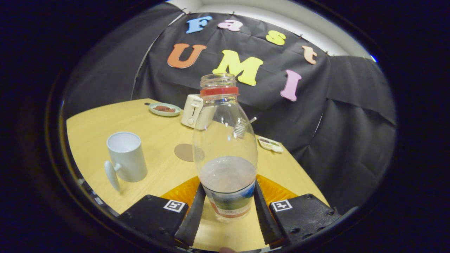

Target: Take the bottle from table, then pour the juice into the cup, finally place the bottle on the coaster

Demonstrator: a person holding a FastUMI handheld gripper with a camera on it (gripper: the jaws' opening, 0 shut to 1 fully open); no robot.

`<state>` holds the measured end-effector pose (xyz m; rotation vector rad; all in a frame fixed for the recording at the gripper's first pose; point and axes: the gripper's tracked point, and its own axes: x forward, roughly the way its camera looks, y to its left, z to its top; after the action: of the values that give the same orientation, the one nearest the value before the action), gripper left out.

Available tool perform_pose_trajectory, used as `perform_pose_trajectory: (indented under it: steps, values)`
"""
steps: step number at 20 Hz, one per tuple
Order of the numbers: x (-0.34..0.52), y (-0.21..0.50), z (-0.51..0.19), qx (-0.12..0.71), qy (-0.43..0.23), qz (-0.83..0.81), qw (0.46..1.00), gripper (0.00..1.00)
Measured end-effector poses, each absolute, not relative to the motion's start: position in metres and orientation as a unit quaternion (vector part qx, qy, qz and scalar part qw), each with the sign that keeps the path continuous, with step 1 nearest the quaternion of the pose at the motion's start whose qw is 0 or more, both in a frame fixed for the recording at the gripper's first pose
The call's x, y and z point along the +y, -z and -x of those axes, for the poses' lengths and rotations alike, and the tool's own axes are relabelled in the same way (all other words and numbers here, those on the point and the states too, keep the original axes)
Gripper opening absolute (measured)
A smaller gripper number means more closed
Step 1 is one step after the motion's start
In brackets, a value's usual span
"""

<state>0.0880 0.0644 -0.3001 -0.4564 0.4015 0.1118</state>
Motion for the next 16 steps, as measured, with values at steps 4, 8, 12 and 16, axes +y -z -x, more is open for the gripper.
perform_pose_trajectory:
  steps: [4,8,12,16]
  values:
    - [0.068,0.298,-0.095,0.177,-0.047,0.339,0.923,0.75]
    - [0.075,0.298,-0.1,0.154,-0.044,0.454,0.876,0.75]
    - [0.083,0.299,-0.104,0.127,-0.047,0.559,0.818,0.75]
    - [0.089,0.303,-0.108,0.114,-0.052,0.605,0.786,0.74]
